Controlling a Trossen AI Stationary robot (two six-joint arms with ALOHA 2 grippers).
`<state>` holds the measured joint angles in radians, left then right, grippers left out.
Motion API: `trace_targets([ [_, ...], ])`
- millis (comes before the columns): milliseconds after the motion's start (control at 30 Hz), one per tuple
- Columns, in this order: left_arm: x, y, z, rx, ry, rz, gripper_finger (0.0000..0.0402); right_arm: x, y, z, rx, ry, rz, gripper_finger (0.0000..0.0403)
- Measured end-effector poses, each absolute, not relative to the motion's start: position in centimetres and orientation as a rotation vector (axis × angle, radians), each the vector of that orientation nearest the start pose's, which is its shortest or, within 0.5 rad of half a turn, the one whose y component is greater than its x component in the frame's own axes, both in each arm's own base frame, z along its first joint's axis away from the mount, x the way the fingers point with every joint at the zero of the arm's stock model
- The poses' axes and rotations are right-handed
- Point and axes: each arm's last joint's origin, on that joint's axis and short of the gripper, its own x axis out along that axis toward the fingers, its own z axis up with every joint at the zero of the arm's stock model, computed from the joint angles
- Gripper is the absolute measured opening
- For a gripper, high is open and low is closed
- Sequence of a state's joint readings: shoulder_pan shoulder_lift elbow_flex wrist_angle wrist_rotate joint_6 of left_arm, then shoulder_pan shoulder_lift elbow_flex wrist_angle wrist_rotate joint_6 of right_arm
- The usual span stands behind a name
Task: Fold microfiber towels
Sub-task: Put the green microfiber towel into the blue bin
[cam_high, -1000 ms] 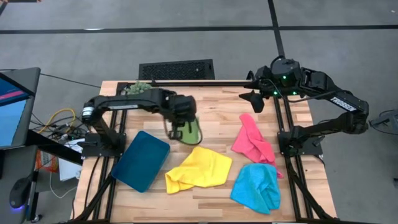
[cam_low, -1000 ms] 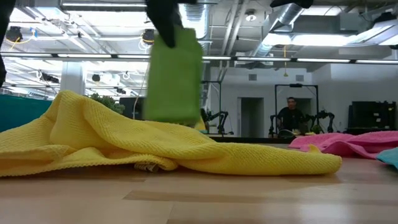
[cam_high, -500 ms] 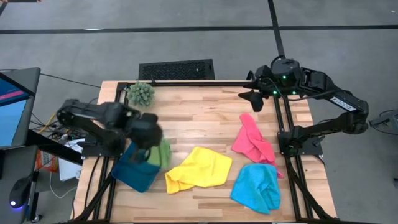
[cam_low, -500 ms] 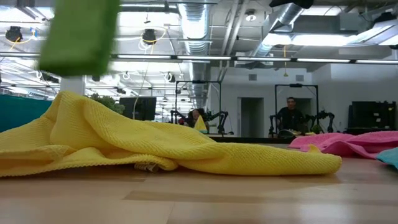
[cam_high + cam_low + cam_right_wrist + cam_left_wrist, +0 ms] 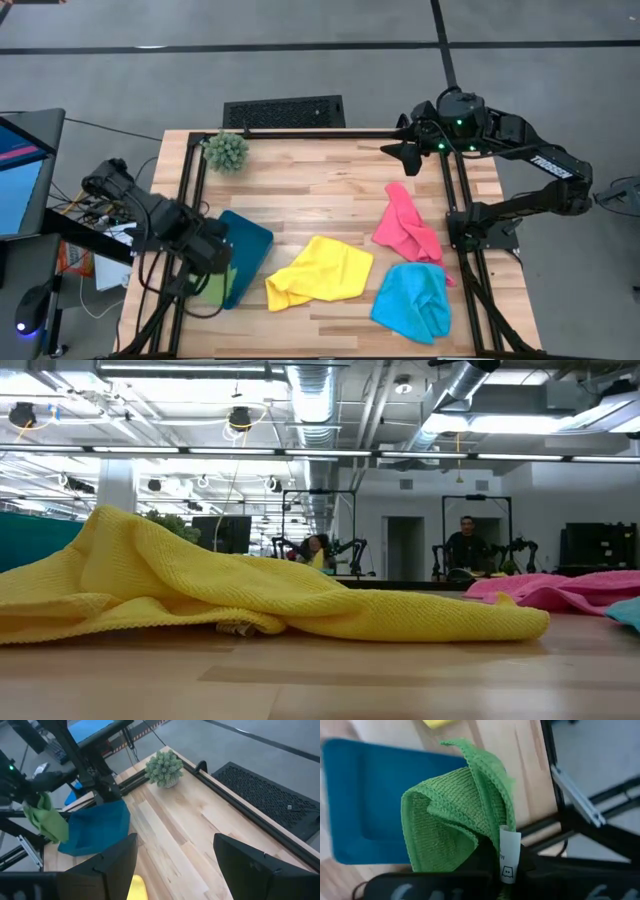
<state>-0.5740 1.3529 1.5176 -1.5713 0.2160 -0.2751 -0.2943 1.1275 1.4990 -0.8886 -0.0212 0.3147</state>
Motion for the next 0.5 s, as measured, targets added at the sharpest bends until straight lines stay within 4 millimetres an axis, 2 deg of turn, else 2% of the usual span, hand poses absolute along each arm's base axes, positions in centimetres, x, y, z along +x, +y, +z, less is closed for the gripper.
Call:
trace_targets([
  [167,16.9,-12.4,34.2,0.157,1.554,-0.471,0.0000,18.9,-5.7,43.9,0.388,0.467,-0.346,0.0286],
  [500,17.3,-11.4,30.4,0.291,1.633,-0.492,0.0002,18.9,-5.7,43.9,0.381,0.468,-0.345,0.0286],
])
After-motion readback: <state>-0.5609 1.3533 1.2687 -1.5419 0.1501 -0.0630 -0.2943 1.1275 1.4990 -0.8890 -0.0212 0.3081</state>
